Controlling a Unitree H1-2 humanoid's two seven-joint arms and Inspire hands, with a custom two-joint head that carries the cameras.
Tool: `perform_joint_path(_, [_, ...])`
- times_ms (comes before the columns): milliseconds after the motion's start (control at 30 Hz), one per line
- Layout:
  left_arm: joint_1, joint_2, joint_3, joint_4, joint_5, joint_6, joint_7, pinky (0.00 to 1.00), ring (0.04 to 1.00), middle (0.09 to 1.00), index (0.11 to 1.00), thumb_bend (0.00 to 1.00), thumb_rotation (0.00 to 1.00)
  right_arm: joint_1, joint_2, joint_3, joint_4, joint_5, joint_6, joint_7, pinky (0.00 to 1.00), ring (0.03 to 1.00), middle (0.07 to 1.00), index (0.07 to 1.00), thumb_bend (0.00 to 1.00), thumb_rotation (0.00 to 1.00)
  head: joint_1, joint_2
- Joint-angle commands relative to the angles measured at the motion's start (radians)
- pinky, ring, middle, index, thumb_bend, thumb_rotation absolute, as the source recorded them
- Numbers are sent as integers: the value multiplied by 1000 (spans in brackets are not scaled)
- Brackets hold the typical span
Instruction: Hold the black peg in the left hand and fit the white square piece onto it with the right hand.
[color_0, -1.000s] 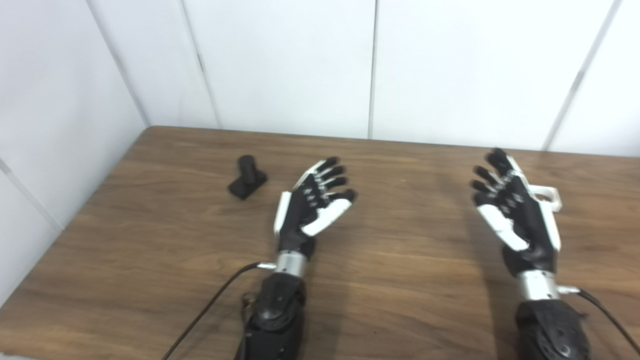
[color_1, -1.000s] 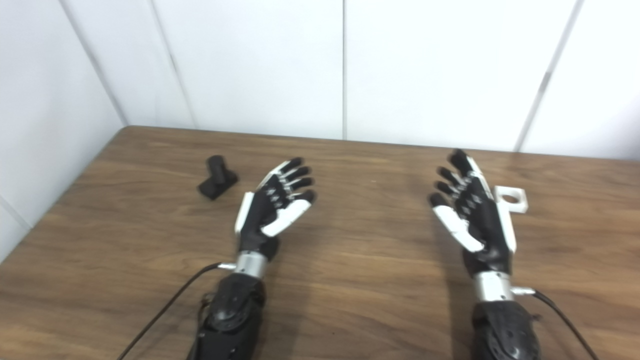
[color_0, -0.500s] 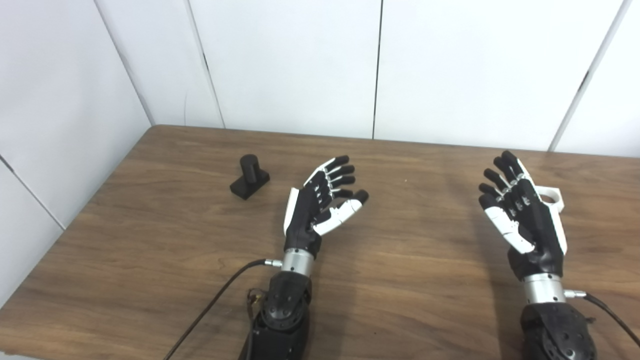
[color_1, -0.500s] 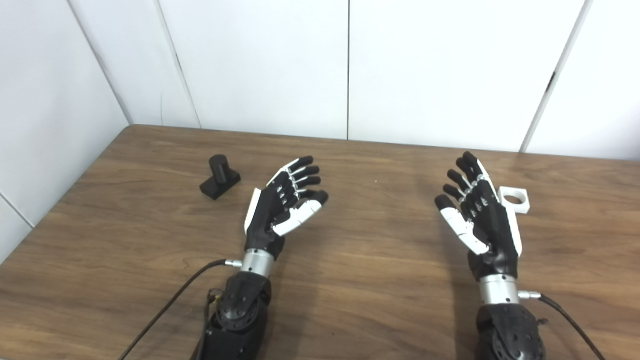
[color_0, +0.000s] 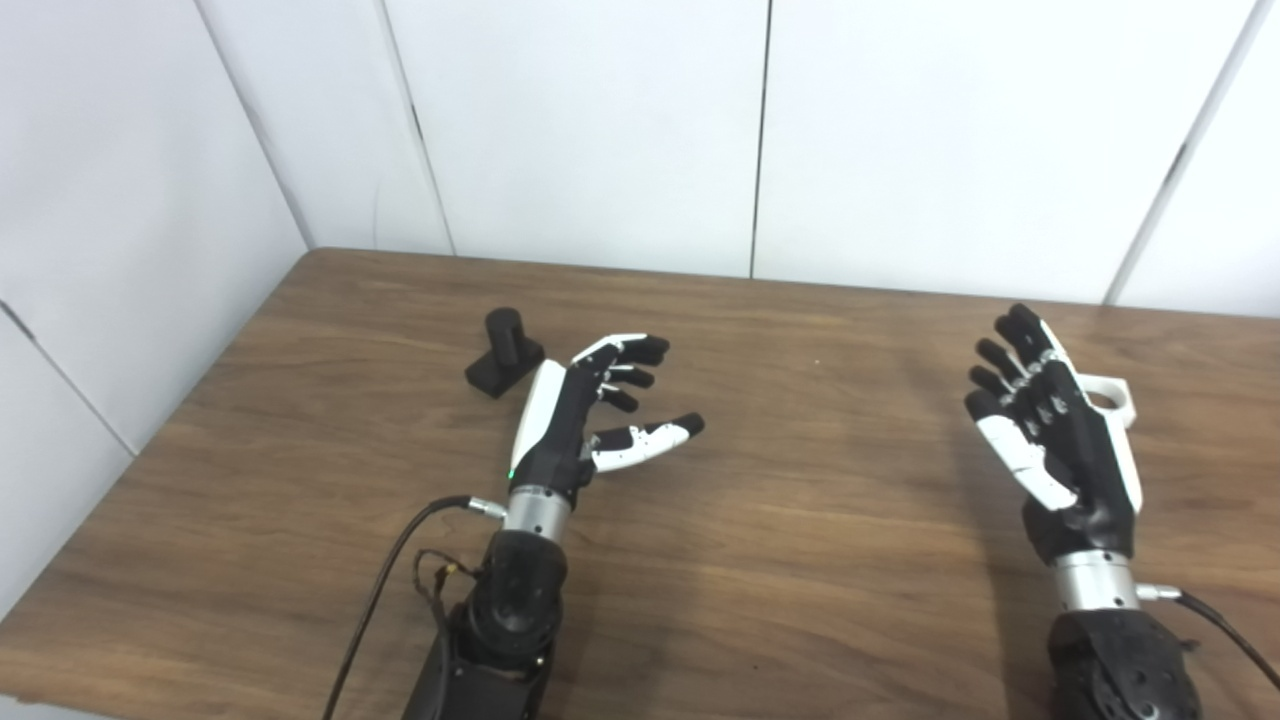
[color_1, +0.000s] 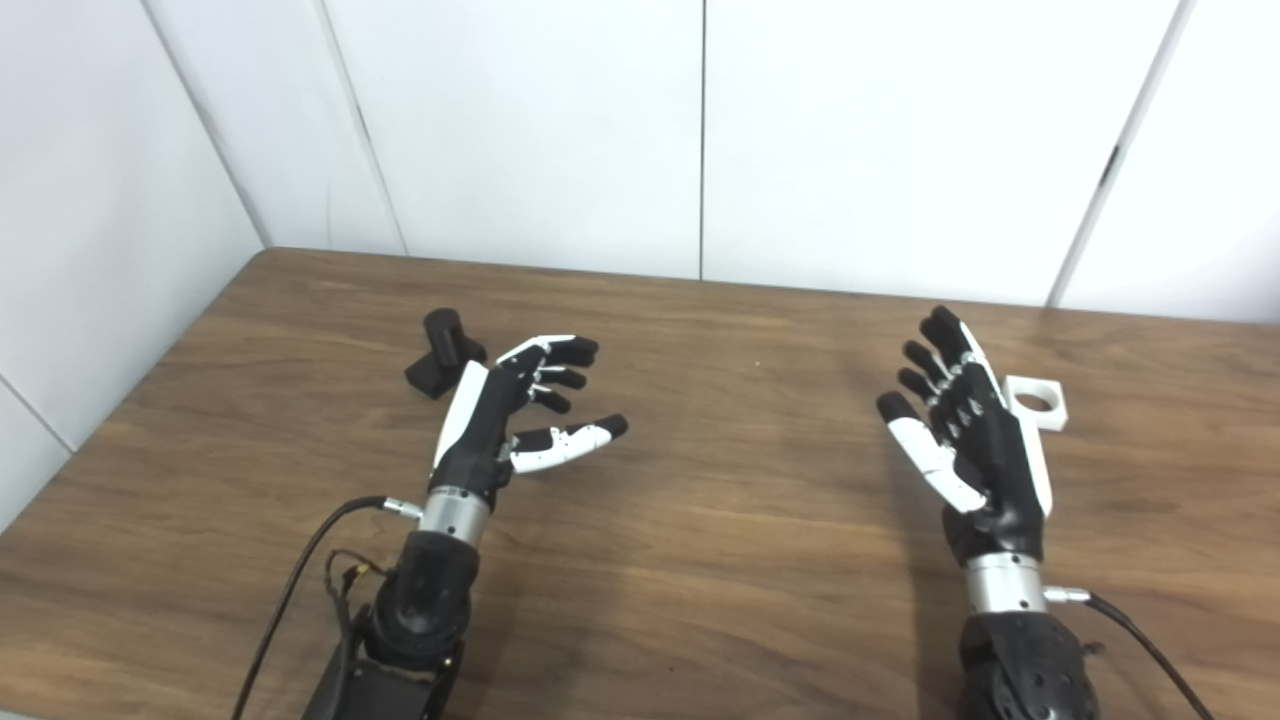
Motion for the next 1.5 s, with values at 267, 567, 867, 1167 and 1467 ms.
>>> perform_joint_path(267, [-60, 39, 9, -62, 78, 33, 38, 588, 694, 735, 701, 711, 218, 37, -30, -21, 24, 37, -2, 16, 861, 895, 928, 917, 593, 414, 3, -4])
perform_joint_path(567, [-98, 84, 18, -84, 188, 71, 66, 584, 699, 738, 702, 711, 229, 29, -34, -26, 36, 42, -2, 19, 849, 892, 931, 916, 597, 415, 9, -7])
perform_joint_path(867, [-140, 111, 57, -106, 162, 105, 50, 557, 683, 739, 702, 708, 243, 25, -43, -27, 49, 31, -10, 19, 842, 886, 930, 917, 571, 406, 24, -14])
perform_joint_path(1167, [-189, 166, 59, -86, 204, 135, 57, 558, 684, 735, 706, 701, 260, 28, -45, -32, 28, 40, 8, 20, 823, 878, 927, 909, 568, 389, 24, -11])
perform_joint_path(1467, [-232, 215, 79, -40, 224, 154, 78, 577, 704, 737, 692, 702, 237, 34, -44, -32, 12, 47, 22, 24, 831, 891, 938, 918, 558, 387, 30, -12])
